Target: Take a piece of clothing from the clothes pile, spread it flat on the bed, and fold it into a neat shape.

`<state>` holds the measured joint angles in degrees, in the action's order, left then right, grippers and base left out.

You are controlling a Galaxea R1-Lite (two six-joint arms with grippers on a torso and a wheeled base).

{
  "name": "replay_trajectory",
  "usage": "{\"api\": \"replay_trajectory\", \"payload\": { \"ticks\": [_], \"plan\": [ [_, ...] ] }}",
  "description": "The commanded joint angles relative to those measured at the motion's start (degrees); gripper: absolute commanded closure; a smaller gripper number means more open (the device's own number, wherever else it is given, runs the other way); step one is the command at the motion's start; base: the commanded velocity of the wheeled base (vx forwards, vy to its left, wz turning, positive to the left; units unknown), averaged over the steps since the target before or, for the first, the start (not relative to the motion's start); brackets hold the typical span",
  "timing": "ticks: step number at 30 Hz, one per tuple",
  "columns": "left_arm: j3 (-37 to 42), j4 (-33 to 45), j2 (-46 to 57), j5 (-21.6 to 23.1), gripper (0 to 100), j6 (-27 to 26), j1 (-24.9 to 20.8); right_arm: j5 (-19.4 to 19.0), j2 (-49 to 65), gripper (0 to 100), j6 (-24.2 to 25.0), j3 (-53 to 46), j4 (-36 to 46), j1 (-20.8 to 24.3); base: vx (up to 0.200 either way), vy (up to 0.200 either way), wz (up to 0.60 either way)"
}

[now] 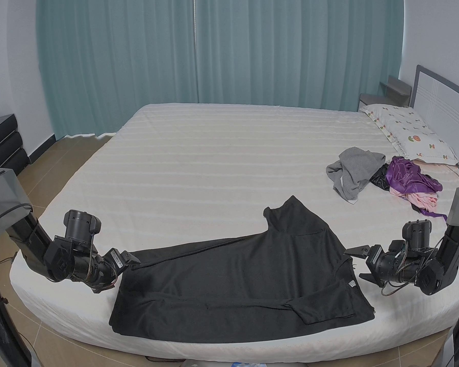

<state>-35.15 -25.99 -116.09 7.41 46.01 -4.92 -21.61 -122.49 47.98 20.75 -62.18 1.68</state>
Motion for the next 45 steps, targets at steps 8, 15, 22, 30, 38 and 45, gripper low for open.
{"api": "replay_trajectory", "payload": {
  "ticks": [8,15,22,30,38,45],
  "plan": [
    [2.5,-1.3,-2.5,0.4,0,-0.8,-0.2,0.2,-3.1,0,-12.4,-1.6,-0.2,0.3,0.0,0.0,0.0],
    [5.6,-9.3,-5.5,0.8,0,-5.0,-1.2,0.2,-3.5,0,-12.7,-2.9,-0.5,0.0,0.0,0.0,0.0],
    [6.8,-10.3,-6.2,0.6,0,-9.4,-1.6,0.1,-3.5,0,-12.7,-2.8,-0.5,0.1,0.0,0.0,0.0],
    [6.1,-10.4,-6.7,0.2,100,-9.4,-1.7,0.2,-3.5,0,-12.7,-2.9,-0.5,0.4,0.0,0.0,0.0],
    [6.9,-10.4,-6.3,-0.6,100,-9.0,-1.5,0.3,-3.4,0,-12.8,-2.9,-0.5,0.1,0.0,0.0,0.0],
    [9.0,-10.3,-1.5,-2.3,100,-8.8,-1.3,0.3,-3.5,0,-13.1,-2.4,-0.5,0.4,0.0,0.0,0.0]
  ]
}}
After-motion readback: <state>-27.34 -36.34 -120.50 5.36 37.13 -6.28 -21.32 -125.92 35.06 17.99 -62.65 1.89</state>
